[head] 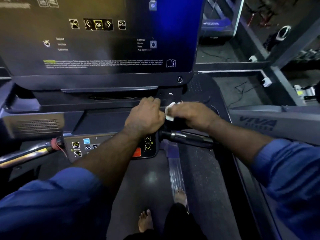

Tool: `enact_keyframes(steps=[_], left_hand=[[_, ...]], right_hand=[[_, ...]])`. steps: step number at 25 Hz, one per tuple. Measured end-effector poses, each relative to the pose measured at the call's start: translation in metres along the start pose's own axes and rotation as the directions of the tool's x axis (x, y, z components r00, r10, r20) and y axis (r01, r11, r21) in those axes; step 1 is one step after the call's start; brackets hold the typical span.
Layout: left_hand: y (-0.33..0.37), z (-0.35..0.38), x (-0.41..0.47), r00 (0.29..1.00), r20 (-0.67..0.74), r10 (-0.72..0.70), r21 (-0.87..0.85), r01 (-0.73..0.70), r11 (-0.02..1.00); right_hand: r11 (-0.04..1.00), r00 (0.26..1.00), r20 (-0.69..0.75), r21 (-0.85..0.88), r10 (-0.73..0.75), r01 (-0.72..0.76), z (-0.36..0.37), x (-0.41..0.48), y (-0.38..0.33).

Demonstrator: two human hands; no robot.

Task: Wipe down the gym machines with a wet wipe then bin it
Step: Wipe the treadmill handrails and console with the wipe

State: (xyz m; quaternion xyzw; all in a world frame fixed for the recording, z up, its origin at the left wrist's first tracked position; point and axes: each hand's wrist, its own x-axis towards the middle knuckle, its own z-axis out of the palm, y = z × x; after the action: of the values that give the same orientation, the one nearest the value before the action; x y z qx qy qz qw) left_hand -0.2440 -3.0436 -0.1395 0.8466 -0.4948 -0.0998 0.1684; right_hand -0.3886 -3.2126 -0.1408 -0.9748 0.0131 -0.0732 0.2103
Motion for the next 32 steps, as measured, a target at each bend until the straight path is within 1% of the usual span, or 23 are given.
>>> enact_keyframes(steps=[1,2,3,4,5,6,7,8,9,10,11,14,16,17,19,21,24,25,26,27,28,30,32], left_hand=[[0.000,0.000,0.000,1.000,-0.004,0.005,0.008,-0.005,1.000],[0.001,0.001,0.000,1.000,-0.001,0.011,0.017,-0.011,1.000],[0.001,0.002,0.000,1.000,-0.001,0.021,0.025,-0.021,0.999],[0.001,0.003,0.001,1.000,0.000,0.024,0.029,-0.024,0.999],[0.000,0.004,0.001,1.000,0.006,0.020,0.027,-0.020,0.999],[-0.002,0.005,0.002,1.000,0.012,0.012,0.024,-0.012,1.000],[-0.004,0.004,0.002,1.000,0.019,-0.001,0.022,0.000,1.000],[-0.004,0.003,0.001,1.000,0.029,-0.010,0.019,0.009,1.000],[-0.001,0.001,0.001,0.999,0.042,-0.017,0.019,0.016,1.000],[0.002,-0.001,0.000,0.999,0.050,-0.016,0.023,0.015,1.000],[0.005,-0.003,0.000,0.998,0.059,-0.011,0.023,0.010,1.000],[0.005,-0.001,0.002,0.993,0.102,0.054,0.039,-0.058,0.998],[0.001,0.001,0.004,0.983,0.139,0.119,0.084,-0.131,0.988],[0.003,-0.001,0.003,0.971,0.178,0.158,0.111,-0.179,0.978],[0.009,-0.003,-0.007,0.920,0.293,0.259,0.209,-0.326,0.922],[0.012,-0.002,-0.012,0.858,0.407,0.315,0.319,-0.456,0.831],[0.007,0.002,-0.012,0.843,0.411,0.347,0.319,-0.489,0.812],[0.006,0.003,-0.010,0.841,0.409,0.355,0.315,-0.495,0.809],[0.006,0.004,-0.008,0.840,0.403,0.362,0.307,-0.497,0.812],[0.007,0.003,-0.008,0.844,0.386,0.372,0.299,-0.496,0.815],[0.008,0.004,-0.009,0.847,0.372,0.380,0.296,-0.497,0.816],[0.008,0.005,-0.008,0.840,0.376,0.391,0.301,-0.510,0.806],[0.007,0.006,-0.006,0.838,0.387,0.385,0.313,-0.511,0.800]], right_hand=[[0.947,0.964,0.143,-0.201,-0.223,0.249,0.005,-0.003,0.008],[0.857,0.892,0.294,-0.288,-0.345,0.427,0.012,-0.005,0.018],[0.788,0.832,0.367,-0.312,-0.416,0.531,0.021,-0.006,0.029],[0.758,0.807,0.397,-0.321,-0.438,0.568,0.023,-0.005,0.037],[0.787,0.812,0.407,-0.283,-0.419,0.548,0.017,-0.011,0.044],[0.782,0.808,0.477,-0.329,-0.346,0.529,0.008,-0.020,0.052],[0.768,0.783,0.580,-0.389,-0.225,0.508,-0.003,-0.034,0.058],[0.762,0.767,0.638,-0.461,-0.073,0.456,-0.016,-0.048,0.059],[0.765,0.805,0.591,-0.545,0.060,0.343,-0.027,-0.063,0.060],[0.797,0.821,0.539,-0.573,0.190,0.191,-0.037,-0.070,0.056],[0.794,0.812,0.509,-0.600,0.286,0.096,-0.043,-0.073,0.053],[0.795,0.855,0.402,-0.606,0.328,-0.020,-0.040,-0.058,0.047],[0.791,0.873,0.376,-0.612,0.310,-0.017,-0.044,-0.055,0.042],[0.791,0.854,0.413,-0.611,0.317,0.002,-0.046,-0.060,0.045],[0.783,0.781,0.490,-0.622,0.387,0.003,-0.051,-0.082,0.034],[0.768,0.736,0.473,-0.633,0.484,-0.099,-0.047,-0.096,0.013],[0.723,0.693,0.375,-0.620,0.615,-0.305,-0.033,-0.083,-0.005],[0.705,0.697,0.308,-0.588,0.648,-0.396,-0.032,-0.079,-0.006],[0.694,0.695,0.223,-0.494,0.683,-0.524,-0.031,-0.079,-0.006],[0.680,0.683,0.129,-0.330,0.719,-0.654,-0.026,-0.086,-0.006],[0.659,0.666,0.023,-0.171,0.745,-0.732,-0.018,-0.099,-0.012],[0.651,0.635,-0.158,0.080,0.756,-0.755,0.006,-0.132,-0.038],[0.702,0.671,-0.211,0.155,0.711,-0.695,0.034,-0.150,-0.051]])
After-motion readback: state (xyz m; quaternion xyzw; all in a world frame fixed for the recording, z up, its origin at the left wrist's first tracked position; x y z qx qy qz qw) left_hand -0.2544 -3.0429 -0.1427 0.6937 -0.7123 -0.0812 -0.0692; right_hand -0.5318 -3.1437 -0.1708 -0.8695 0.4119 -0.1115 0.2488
